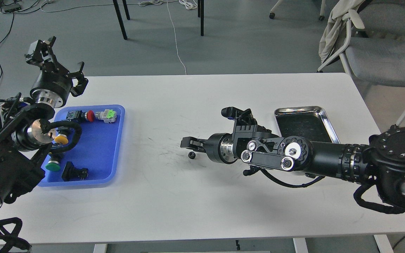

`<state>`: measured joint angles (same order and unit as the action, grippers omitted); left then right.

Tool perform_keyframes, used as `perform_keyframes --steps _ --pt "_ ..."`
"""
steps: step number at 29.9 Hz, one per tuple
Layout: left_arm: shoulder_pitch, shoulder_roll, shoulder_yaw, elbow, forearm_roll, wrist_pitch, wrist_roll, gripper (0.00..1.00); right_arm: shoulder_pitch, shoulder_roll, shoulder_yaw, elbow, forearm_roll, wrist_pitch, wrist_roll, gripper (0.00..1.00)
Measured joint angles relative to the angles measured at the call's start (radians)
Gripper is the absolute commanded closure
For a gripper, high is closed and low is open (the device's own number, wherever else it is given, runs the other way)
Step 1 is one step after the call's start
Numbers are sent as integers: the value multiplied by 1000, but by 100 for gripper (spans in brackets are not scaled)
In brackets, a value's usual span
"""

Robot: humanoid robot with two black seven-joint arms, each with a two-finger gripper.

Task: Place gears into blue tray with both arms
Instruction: 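Open the right gripper to set the black part on the table, then retract the right arm back beside the steel tray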

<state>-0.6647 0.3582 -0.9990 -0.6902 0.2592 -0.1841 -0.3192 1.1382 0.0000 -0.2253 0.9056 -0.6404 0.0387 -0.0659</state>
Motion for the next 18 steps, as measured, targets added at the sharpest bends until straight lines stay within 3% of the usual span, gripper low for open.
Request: perform_keyframes --steps 10,18 --pt "2 6 1 1 10 16 3 2 0 0 186 -90 21 -12 0 12" --pt "-5 31 1 -15 14 26 45 2 -21 0 545 -224 76 0 0 10"
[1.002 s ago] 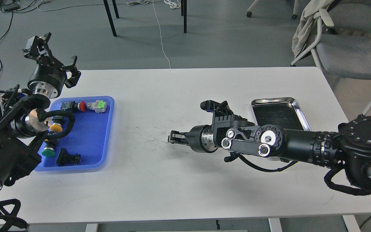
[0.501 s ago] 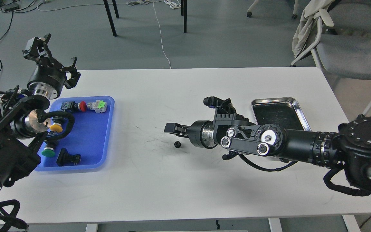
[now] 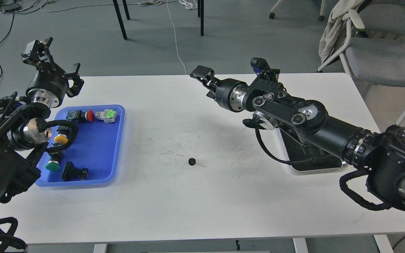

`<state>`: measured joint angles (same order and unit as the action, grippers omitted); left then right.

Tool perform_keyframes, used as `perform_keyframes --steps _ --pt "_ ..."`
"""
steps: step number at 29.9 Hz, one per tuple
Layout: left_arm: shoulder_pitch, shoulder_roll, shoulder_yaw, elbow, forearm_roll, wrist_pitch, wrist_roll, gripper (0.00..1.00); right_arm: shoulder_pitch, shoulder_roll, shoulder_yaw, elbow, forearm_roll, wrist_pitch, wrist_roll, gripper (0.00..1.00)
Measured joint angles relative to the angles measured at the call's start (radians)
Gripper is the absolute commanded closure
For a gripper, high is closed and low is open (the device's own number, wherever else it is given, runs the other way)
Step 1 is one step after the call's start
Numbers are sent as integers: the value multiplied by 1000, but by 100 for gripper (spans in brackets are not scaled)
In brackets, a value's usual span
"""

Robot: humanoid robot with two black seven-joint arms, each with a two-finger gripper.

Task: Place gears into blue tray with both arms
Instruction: 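Retract the right arm back beside the steel tray, then reach the left gripper out to the black part on the table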

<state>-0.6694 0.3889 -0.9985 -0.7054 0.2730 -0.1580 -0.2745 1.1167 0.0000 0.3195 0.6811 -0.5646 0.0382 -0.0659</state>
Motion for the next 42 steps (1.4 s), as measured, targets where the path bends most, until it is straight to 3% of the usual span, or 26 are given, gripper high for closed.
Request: perform_keyframes --steps 5,11,15,20,25,33,42 --pt "-4 23 10 -59 14 0 66 2 -75 0 308 -2 34 4 0 9" --pt "-5 59 88 -212 156 -4 71 2 -195 -62 618 5 162 35 7 8" --pt "0 76 169 -337 279 -5 72 2 -289 -196 715 38 301 107 8 7" --pt "2 72 320 -409 553 -11 67 2 -412 -359 779 108 500 198 9 6" --pt "14 52 431 -489 914 2 62 2 -524 -443 822 145 585 295 9 5" --pt "16 -12 647 -487 1507 223 56 2 -620 -443 848 136 592 361 47 3" --pt "55 -117 719 -286 1897 447 41 4 -660 -433 844 112 591 360 76 3"
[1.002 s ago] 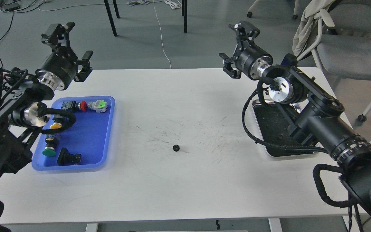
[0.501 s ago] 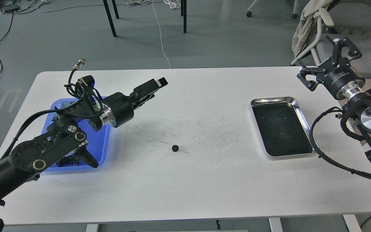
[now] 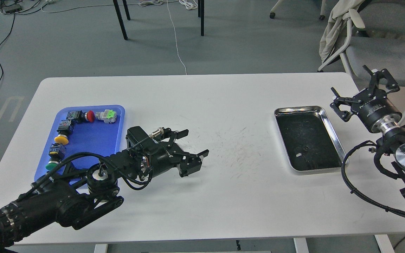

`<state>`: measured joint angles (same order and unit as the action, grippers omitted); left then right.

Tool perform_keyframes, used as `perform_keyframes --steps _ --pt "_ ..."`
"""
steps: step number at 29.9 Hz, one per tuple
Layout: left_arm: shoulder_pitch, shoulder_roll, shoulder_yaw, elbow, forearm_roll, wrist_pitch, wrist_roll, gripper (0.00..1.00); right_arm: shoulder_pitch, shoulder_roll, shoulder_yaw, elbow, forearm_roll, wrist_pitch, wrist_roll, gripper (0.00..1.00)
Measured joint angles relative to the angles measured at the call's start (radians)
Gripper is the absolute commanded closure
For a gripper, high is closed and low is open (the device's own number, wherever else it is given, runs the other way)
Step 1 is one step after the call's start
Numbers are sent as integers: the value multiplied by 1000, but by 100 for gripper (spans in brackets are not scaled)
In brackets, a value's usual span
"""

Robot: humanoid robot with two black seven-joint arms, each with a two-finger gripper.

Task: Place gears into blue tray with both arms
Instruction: 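Reach the left gripper out to the black part on the table, then close the left gripper on the black part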

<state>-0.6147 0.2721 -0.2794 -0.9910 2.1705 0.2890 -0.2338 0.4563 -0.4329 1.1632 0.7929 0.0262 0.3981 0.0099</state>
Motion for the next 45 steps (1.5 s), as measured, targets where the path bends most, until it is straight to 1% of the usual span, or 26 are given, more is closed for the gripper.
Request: perform_keyframes --steps 2,4,6,11,13,17,19,20,21,23,24,27,33,37,41,45 --pt "8 -18 2 23 9 13 -1 5 -4 0 -1 3 0 0 1 3" --pt "17 -25 5 43 11 17 -1 9 -5 0 -2 4 0 0 1 3" --pt "28 -29 8 60 11 18 -1 9 -5 0 -2 5 0 0 1 3" --pt "39 -53 15 109 11 20 -2 20 -5 -1 1 10 0 1 1 3" --pt "46 -57 16 125 11 22 -2 27 -5 -1 1 13 0 1 1 3" --pt "65 -57 17 149 11 28 -4 47 -5 -1 1 14 0 2 1 3" --pt "70 -56 17 151 11 30 -6 53 -5 -1 1 15 1 2 1 3" --pt "74 -54 17 152 11 31 -6 54 -5 -1 1 15 1 2 1 3" --pt "77 -52 17 153 11 32 -7 57 -4 0 1 15 1 2 1 3" --pt "83 -51 16 158 11 33 -7 75 -3 1 1 15 1 2 1 3" --pt "84 -50 16 161 11 33 -8 81 -2 2 1 16 1 2 1 3" --pt "87 -49 16 168 11 34 -10 91 -2 2 -1 16 1 2 1 3" --pt "88 -43 16 168 11 34 -22 91 -2 2 -4 16 1 3 3 3" --pt "71 -22 12 127 11 35 -27 91 0 2 -6 18 0 3 2 3" --pt "-9 88 3 30 -7 39 -25 89 3 3 -7 19 0 4 2 3" --pt "-89 213 4 -32 -144 32 -24 89 7 4 -8 20 0 4 2 3"
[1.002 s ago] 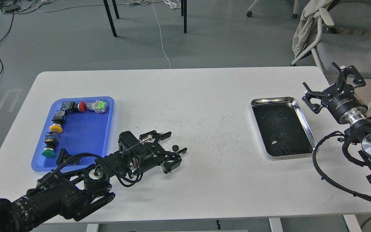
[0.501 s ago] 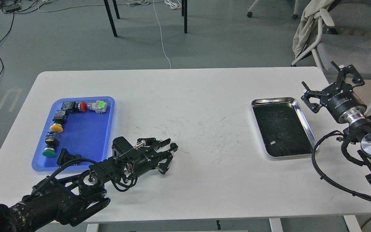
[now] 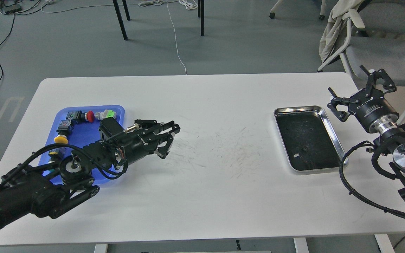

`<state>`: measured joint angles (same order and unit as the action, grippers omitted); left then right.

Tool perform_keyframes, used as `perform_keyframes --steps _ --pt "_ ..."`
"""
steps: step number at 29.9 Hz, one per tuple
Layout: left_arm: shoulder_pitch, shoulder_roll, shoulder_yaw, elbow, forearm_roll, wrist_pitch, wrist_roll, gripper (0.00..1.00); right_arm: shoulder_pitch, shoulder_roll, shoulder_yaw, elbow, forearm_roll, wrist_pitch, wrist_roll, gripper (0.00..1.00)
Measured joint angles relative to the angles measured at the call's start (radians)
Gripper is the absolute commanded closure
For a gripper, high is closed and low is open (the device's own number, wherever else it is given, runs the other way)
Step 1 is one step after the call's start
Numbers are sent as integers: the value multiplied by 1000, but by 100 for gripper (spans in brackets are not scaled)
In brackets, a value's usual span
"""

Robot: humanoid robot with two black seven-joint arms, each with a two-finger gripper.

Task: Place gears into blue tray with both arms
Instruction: 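Close the left gripper on the black part, then carry the black part into the blue tray and release it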

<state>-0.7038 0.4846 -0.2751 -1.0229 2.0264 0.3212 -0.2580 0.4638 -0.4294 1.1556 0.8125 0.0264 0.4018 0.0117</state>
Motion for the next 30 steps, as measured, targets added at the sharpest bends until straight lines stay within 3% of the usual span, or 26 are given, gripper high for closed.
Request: perform_keyframes --steps 10,17,24,30 --pt "-19 161 11 44 -142 -81 -17 90 0 0 -3 2 0 -1 0 3" --pt "39 155 9 170 -237 -90 -6 90 0 0 -2 2 0 -3 1 3" --pt "50 112 11 323 -324 -90 -40 90 0 0 0 1 0 -3 2 3" --pt "82 94 11 360 -328 -85 -55 89 0 0 0 0 0 -3 2 3"
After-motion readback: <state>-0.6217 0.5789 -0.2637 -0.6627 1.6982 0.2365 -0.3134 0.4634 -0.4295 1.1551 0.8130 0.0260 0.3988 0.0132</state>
